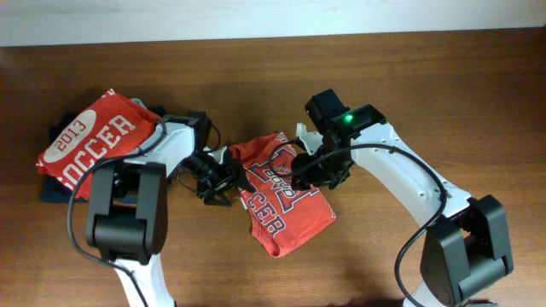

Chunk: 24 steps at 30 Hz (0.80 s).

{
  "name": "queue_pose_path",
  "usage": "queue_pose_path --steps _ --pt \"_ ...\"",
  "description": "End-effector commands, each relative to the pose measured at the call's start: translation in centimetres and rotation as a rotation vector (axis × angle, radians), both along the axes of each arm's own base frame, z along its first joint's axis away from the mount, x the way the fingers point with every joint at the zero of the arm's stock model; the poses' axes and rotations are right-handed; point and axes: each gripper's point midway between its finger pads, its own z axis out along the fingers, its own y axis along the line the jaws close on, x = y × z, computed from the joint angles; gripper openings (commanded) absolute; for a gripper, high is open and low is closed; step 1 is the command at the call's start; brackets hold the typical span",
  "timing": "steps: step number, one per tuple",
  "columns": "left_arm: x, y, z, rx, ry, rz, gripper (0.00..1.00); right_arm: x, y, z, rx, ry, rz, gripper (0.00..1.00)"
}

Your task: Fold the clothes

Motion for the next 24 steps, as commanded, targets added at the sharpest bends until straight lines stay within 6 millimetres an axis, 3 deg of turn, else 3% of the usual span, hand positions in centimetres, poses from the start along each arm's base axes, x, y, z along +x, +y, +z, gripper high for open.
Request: queue_pose_path --steps 1,5,7,11,16,19,22,24 --pt "-0.5 -0.3 0.1 -0.001 0.010 0.076 0.70 0.5 0.1 0.5 0.013 -0.007 -0.040 0.57" --pt "-0.6 0.1 -0.6 0.017 -0.037 0.070 0.69 0.5 0.1 0.5 0.014 -0.006 -0.041 0.61" --pt "-0.8 0.1 0.1 0.011 -0.077 0.116 0.70 0.4 0.1 0.5 0.012 -0.002 -0.041 0.62" --pt "-2.9 0.3 0.0 0.037 -0.010 0.227 0.79 0.4 0.1 0.5 0.015 0.003 -0.048 0.62" --pt "-5.5 -2.1 -1.4 -0.069 0.049 0.251 0.84 -0.1 0.2 0.0 0.011 0.049 -0.063 0.60" --pt "-5.6 -3.2 -2.2 -0.099 0.016 0.255 0.84 -0.4 0.1 -1.1 -0.005 0.088 -0.063 0.47" --pt "-5.4 -3.3 -2.5 -0.091 0.002 0.258 0.83 -0.6 0.0 -1.9 -0.022 0.126 -0.095 0.19" --pt "-5.4 -3.2 -2.6 -0.082 -0.002 0.258 0.83 -0.5 0.0 -2.3 -0.032 0.145 -0.122 0.11"
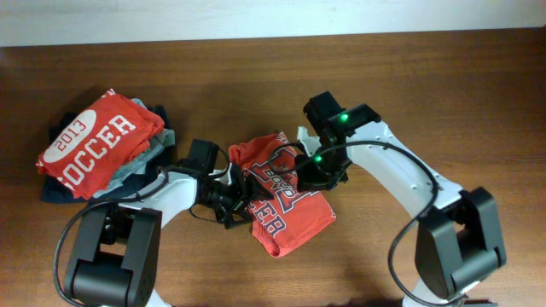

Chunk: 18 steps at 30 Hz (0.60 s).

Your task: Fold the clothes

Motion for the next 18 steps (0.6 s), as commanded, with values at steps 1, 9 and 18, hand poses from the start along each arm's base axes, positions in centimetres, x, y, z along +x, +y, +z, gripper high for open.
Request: queue_pose_path --steps 1,9,18 --pt "-1.8 1.4 -3.2 0.118 0.079 0.025 0.83 0.2 -0.1 -1.1 -0.018 0.050 -0.059 0.10" --pt "-2.8 1.7 -3.3 0.140 0.111 0.004 0.82 0.0 -0.2 -3.5 -0.062 0.138 -0.131 0.04" --pt "-1.3 1.5 -2.0 0.098 -0.124 -0.138 0.79 -0.7 0.4 -5.0 -0.046 0.218 -0.140 0.04"
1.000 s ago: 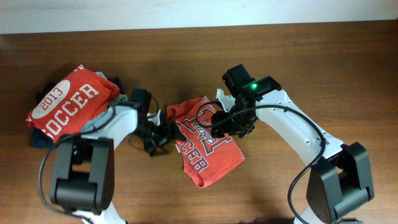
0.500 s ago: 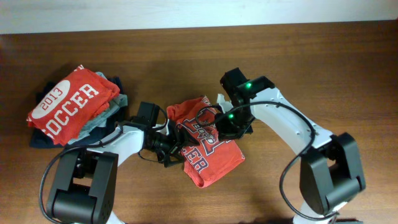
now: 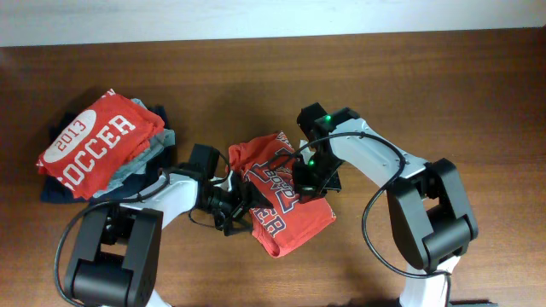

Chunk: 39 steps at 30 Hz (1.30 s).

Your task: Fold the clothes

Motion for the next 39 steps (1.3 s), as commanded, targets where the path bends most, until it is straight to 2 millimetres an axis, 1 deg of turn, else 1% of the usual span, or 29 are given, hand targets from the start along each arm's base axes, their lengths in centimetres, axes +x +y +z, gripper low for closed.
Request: queue_pose_path --steps 1,2,4,6,9,14,16,18,19,22,23,25,28,30,31,32,35,36,37,39 --pt "1.0 1.2 -1.1 0.082 -0.239 -0.132 0.79 0.2 0.3 0.0 0.022 0.012 -0.022 0.04" --pt "1.5 1.3 -0.6 0.092 -0.280 -0.138 0.79 0.2 0.3 0.0 0.022 0.011 -0.022 0.04" --pt "2.5 2.2 0.0 0.160 -0.343 -0.124 0.80 0.2 0.3 0.0 0.022 0.011 -0.022 0.04" --pt "3.1 2.7 0.6 0.200 -0.368 -0.096 0.82 0.2 0.3 0.0 0.022 0.012 -0.022 0.04" --pt "3.1 2.5 1.0 0.186 -0.339 -0.055 0.84 0.1 0.3 0.0 0.021 0.016 -0.022 0.04" --pt "3.1 3.2 0.5 0.230 -0.348 -0.065 0.84 0.3 0.5 0.1 0.032 0.010 -0.024 0.04" --pt "3.1 3.2 0.7 0.219 -0.369 -0.087 0.82 0.5 1.5 0.6 0.108 -0.009 0.010 0.04" --pt "3.0 3.0 1.3 0.193 -0.409 -0.128 0.78 1.3 3.1 1.4 0.242 -0.115 0.155 0.04" --pt "3.1 3.0 1.8 0.184 -0.440 -0.146 0.78 1.5 3.4 1.6 0.263 -0.148 0.199 0.04" --pt "3.7 3.2 4.0 0.169 -0.552 -0.172 0.78 2.0 3.5 1.9 0.281 -0.207 0.265 0.04" --pt "4.0 3.4 4.9 0.167 -0.592 -0.171 0.78 2.2 3.2 1.7 0.261 -0.218 0.274 0.06" --pt "4.6 3.8 7.1 0.168 -0.675 -0.157 0.81 2.9 1.9 0.7 0.170 -0.249 0.293 0.08" --pt "5.0 4.4 10.3 0.170 -0.795 -0.136 0.87 4.1 0.4 -0.8 0.047 -0.321 0.386 0.08" --pt "5.0 4.6 12.1 0.168 -0.867 -0.133 0.87 4.8 0.3 -1.6 0.017 -0.347 0.410 0.08" --pt "5.0 4.6 12.8 0.169 -0.895 -0.133 0.92 5.0 0.6 -2.0 0.025 -0.361 0.435 0.08" --pt "4.9 4.6 13.6 0.165 -0.920 -0.129 0.93 5.1 0.9 -2.7 0.030 -0.375 0.483 0.08" --pt "4.6 4.7 14.8 0.161 -0.962 -0.123 0.93 5.6 0.6 -4.8 -0.011 -0.377 0.532 0.09" --pt "4.5 4.7 15.2 0.160 -0.973 -0.121 0.93 5.4 0.4 -6.3 -0.020 -0.349 0.530 0.08" --pt "4.3 4.7 15.3 0.160 -0.971 -0.121 0.93 5.5 -0.1 -7.2 -0.049 -0.328 0.494 0.04" --pt "3.9 4.8 15.0 0.161 -0.952 -0.125 0.93 6.3 -1.7 -8.5 -0.128 -0.304 0.387 0.04"
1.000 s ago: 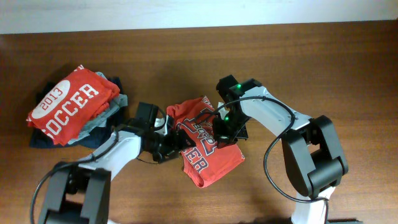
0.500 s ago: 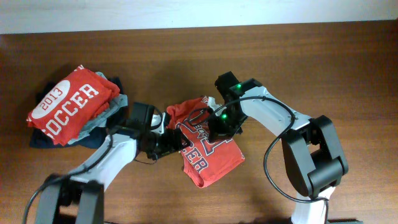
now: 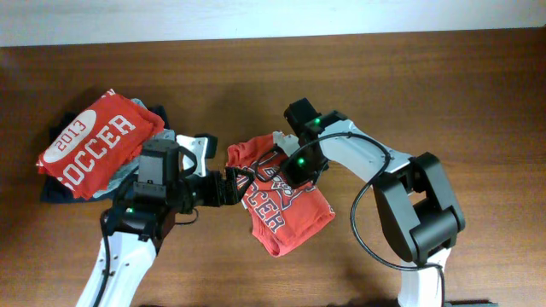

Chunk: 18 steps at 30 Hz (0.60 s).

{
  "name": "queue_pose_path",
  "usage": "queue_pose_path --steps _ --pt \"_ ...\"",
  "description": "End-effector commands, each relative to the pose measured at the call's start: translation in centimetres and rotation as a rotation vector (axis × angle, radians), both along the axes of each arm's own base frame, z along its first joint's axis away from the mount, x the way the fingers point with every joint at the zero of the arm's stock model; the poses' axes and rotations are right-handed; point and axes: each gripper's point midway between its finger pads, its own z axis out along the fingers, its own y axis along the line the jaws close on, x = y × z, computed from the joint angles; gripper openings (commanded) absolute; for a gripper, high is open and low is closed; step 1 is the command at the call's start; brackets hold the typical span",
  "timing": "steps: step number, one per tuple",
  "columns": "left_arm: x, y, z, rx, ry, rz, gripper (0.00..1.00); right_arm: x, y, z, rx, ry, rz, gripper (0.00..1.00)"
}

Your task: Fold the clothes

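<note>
A folded red shirt (image 3: 286,213) with white lettering lies mid-table in the overhead view. My left gripper (image 3: 235,187) is at the shirt's left edge, its fingers close together on the cloth hem. My right gripper (image 3: 295,169) is down on the shirt's upper middle, its fingers hidden under the wrist. Whether they pinch cloth cannot be made out. A white tag or inner layer (image 3: 275,137) shows at the shirt's top edge.
At the far left sits a pile of folded clothes (image 3: 60,189), topped by a red "2013 SOCCER" shirt (image 3: 94,145) over grey and navy pieces. The left arm's body (image 3: 153,192) lies between that pile and the folded shirt. Bare wooden table (image 3: 452,102) spreads to the right.
The left arm has changed posture, its wrist now raised and nearer the pile, fingers still at the shirt's left edge. The right gripper and the shirt's top have shifted slightly left.
First both grippers flanked the folded red shirt, left at its left edge and right on its upper right. The left arm then dropped lower along the edge while the right gripper crept leftward over the shirt. Now both are on the shirt, which has edged left.
</note>
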Motion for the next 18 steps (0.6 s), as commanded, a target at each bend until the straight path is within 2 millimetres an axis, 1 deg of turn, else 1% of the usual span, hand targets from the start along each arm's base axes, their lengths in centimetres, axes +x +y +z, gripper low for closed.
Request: queue_pose_path --steps 1,3,5,8,10,12,14,16,18 --pt "-0.7 0.2 0.0 0.012 0.001 -0.014 0.93 1.4 -4.3 -5.6 -0.205 0.017 -0.145 0.04" --pt "-1.0 0.3 -0.3 0.018 0.021 -0.017 0.93 2.7 -5.3 -5.4 -0.196 0.004 -0.231 0.04" --pt "-1.2 0.3 -0.5 0.028 0.019 -0.028 0.93 4.3 -6.7 -5.0 -0.185 0.006 -0.378 0.04" --pt "-0.9 0.7 -0.6 0.048 0.012 -0.013 0.93 6.0 -8.7 -4.4 -0.147 0.041 -0.572 0.04" --pt "-0.7 1.1 -0.9 0.070 0.010 0.005 0.94 6.8 -9.4 -4.1 -0.093 0.062 -0.638 0.04" --pt "-0.6 1.3 -1.1 0.081 0.016 0.019 0.96 7.5 -10.1 -4.0 -0.058 0.065 -0.666 0.04" --pt "-0.3 1.7 -1.6 0.098 0.035 0.051 0.99 7.7 -10.7 -4.0 -0.056 0.058 -0.659 0.04" --pt "0.2 1.9 -2.4 0.112 0.052 0.068 0.99 7.5 -10.9 -4.0 -0.059 0.053 -0.624 0.04" --pt "1.3 1.5 -3.6 0.102 0.072 0.062 0.99 7.0 -10.9 -4.1 -0.074 0.060 -0.587 0.04"
